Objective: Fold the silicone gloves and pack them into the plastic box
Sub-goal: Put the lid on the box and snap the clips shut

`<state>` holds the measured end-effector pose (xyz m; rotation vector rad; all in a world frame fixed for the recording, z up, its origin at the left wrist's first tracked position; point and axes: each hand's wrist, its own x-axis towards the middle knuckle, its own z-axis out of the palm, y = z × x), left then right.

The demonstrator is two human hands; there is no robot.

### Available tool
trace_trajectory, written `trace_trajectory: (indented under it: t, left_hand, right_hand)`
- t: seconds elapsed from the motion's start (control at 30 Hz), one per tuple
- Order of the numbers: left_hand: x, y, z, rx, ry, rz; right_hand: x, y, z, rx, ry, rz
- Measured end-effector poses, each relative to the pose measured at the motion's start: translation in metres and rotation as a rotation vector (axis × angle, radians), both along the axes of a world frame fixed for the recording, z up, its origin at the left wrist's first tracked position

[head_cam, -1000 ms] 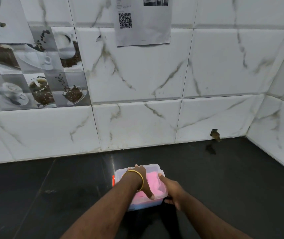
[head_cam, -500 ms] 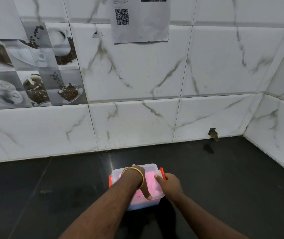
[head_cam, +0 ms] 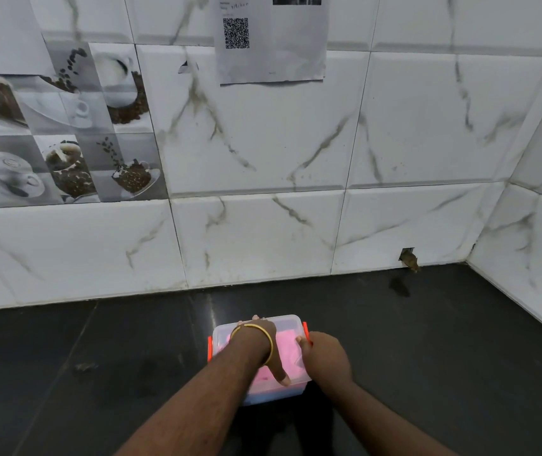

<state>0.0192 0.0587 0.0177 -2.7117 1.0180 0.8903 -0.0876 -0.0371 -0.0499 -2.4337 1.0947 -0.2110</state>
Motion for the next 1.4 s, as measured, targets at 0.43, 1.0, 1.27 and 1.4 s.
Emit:
trace_trajectory:
  t: [0.43,1.0,1.27,1.4]
  left_hand:
    - [-0.029,0.055,-0.011,-0.315,-0.151,0.061]
    - [-0.034,0.109,-0.037,-0.278,-0.324,0.236]
    - [0.014,0.089,-0.029,-0.268,-0.277,0.255]
    - [0.040,0.074,-0.025,-0.247,-0.260,0.260]
  right_hand:
    - [-0.029,0.000,0.004,0.120,-0.150,0.180]
    - [-0.045,0.012,0.012,-0.148,0.035,0.329]
    - [0.000,-0.003,0.028,-0.256,0.144,0.388]
    - [0.029,-0.014,0.033,-0.247,0.175,0.377]
